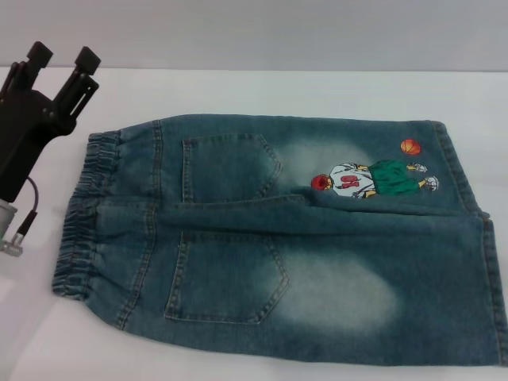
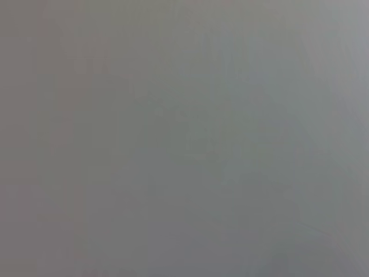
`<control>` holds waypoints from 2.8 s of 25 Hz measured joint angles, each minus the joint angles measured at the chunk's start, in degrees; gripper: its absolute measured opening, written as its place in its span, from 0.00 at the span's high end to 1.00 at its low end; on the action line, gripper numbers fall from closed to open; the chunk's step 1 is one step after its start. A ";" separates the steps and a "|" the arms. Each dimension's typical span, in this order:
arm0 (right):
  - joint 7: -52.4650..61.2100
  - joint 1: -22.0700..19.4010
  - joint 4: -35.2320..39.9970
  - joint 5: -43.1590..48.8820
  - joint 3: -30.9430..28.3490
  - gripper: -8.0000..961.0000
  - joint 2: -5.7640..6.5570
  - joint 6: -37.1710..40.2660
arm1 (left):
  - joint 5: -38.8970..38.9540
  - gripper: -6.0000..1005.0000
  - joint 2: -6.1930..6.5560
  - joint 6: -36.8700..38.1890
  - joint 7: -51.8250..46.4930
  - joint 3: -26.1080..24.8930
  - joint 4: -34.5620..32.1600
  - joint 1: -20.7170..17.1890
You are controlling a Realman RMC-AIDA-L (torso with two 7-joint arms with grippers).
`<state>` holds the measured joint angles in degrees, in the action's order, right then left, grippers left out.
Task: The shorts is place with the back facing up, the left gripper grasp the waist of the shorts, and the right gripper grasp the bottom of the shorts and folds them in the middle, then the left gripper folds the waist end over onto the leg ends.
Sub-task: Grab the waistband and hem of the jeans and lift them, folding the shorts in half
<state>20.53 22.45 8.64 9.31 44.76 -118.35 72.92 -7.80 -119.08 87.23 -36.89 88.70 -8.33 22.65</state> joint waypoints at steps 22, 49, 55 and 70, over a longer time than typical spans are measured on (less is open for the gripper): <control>-0.06 2.11 -0.13 0.27 0.68 0.41 0.29 -1.37 | -0.02 0.17 0.00 3.55 -0.60 0.68 -1.42 -1.21; 0.62 1.45 -4.34 -0.17 0.22 0.41 -0.65 0.26 | -6.82 0.18 5.88 -7.55 -30.04 0.73 -8.01 7.41; 0.64 1.14 -4.34 -0.01 0.25 0.41 -0.61 0.15 | -21.07 0.18 11.37 -7.70 -48.68 -0.98 -16.77 8.17; 0.20 1.76 -3.90 0.24 0.77 0.41 -0.25 -3.79 | -81.06 0.18 15.81 8.68 -89.05 -28.01 -33.82 7.77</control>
<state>20.73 24.21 4.73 9.56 45.53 -118.60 69.14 -88.87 -103.27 95.91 -125.94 60.69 -42.15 30.42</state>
